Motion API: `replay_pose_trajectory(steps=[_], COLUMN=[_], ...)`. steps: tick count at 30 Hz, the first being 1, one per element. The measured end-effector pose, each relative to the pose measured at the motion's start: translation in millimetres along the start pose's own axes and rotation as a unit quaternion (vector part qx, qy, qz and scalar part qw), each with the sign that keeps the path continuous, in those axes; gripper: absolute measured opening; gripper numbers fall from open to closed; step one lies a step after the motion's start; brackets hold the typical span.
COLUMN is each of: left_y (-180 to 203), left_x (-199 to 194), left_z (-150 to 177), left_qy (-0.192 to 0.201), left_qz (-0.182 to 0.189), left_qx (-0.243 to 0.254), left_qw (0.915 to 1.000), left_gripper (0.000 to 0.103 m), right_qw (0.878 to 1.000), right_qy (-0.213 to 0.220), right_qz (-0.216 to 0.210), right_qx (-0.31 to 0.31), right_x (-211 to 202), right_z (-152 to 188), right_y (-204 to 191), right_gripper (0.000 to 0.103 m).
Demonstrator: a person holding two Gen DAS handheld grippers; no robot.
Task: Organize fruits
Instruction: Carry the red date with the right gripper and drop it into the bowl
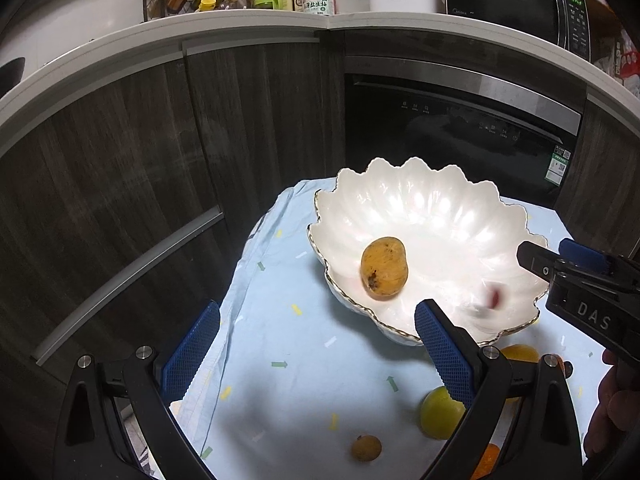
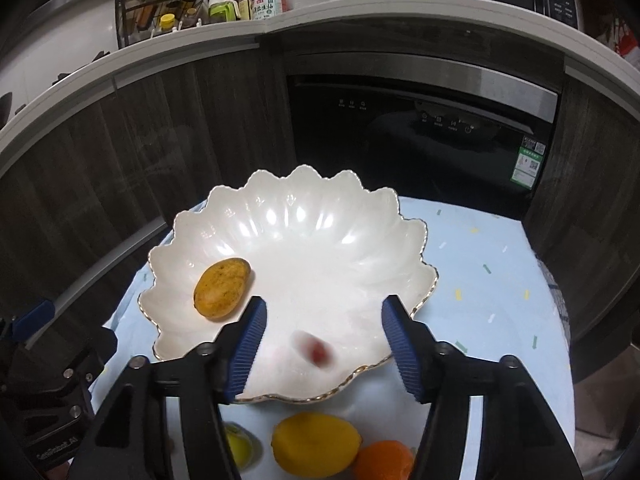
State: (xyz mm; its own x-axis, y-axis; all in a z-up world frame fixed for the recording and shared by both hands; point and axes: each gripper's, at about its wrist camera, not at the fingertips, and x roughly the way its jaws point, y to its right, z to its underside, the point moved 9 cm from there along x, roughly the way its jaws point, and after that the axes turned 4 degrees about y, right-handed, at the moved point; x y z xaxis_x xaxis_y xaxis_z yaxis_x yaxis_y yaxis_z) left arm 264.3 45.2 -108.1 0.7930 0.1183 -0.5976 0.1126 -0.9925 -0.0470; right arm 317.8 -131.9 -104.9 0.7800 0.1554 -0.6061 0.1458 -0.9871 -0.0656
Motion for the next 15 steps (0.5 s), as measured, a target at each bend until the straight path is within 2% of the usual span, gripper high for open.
replay_pose_trajectory(steps=[3, 5, 8, 15], left_y=[0, 0, 1, 6], left_x=[-2, -5, -8, -24], left_z=[-1, -1, 0, 3], left_qy=[0.002, 0.004, 0.005, 0.008], left_qz=[0.0, 0.001, 0.003, 0.013], left_qx=[0.001, 0.002, 0.004, 0.008], left_qw=[1.0, 1.0, 1.0, 0.9998], left_gripper=[0.099, 0.099, 0.099, 0.099], right_qw=[1.0, 1.0, 1.0, 0.999], right_qy=[0.004, 0.009, 0.023, 0.032], right_qz=[0.001, 0.004, 0.012, 0.023], right_qx=[-0.001, -0.001, -0.004, -0.003], right_x=[-5, -10, -21, -45], right_z=[-1, -1, -3, 3], right_y=[-1, -1, 0, 5], right_gripper=[0.063, 0.071, 0.078, 0.078])
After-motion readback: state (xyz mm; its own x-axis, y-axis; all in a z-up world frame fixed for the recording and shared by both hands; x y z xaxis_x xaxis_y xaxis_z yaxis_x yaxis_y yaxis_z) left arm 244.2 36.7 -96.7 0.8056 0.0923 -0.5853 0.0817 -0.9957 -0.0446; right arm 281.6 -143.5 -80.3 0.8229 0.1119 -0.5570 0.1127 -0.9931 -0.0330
